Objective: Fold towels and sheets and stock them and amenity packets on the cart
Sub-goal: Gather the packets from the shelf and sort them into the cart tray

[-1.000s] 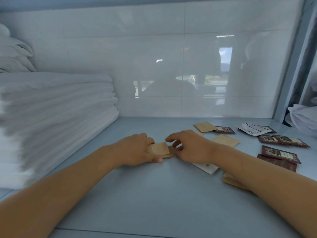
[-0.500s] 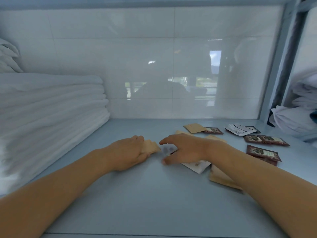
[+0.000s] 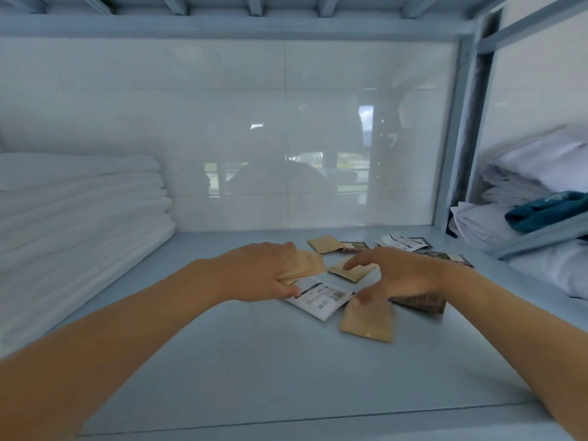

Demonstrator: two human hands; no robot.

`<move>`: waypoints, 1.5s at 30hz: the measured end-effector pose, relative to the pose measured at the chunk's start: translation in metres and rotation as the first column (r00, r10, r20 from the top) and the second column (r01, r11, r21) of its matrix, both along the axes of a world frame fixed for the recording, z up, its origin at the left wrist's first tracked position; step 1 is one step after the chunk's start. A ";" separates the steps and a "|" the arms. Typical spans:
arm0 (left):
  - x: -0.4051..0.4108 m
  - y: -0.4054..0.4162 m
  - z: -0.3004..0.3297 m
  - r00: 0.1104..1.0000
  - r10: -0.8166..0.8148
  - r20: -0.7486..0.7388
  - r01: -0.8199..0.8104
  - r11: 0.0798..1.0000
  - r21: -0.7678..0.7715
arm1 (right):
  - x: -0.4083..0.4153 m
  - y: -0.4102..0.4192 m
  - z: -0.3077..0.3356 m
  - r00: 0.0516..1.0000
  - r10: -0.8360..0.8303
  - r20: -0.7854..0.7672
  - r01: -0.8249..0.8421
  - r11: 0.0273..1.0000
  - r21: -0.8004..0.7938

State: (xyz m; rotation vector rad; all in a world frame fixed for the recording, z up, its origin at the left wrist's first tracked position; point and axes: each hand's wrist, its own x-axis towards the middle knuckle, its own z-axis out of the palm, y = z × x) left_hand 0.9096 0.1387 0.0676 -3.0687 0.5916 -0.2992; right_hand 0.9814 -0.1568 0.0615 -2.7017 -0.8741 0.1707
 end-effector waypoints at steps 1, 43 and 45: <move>0.005 -0.008 0.003 1.000 -0.006 0.015 0.006 1.000 -0.008 | -0.002 -0.005 0.000 1.000 0.002 -0.016 -0.002 1.000 0.014; 0.040 0.034 -0.030 0.969 0.241 0.055 -0.234 0.966 -0.106 | 0.093 0.050 -0.016 0.965 -0.258 0.040 0.261 0.961 -0.089; 0.042 0.034 -0.028 0.967 0.250 0.058 -0.244 0.965 -0.098 | 0.095 0.048 -0.021 0.965 -0.258 0.050 0.262 0.960 -0.099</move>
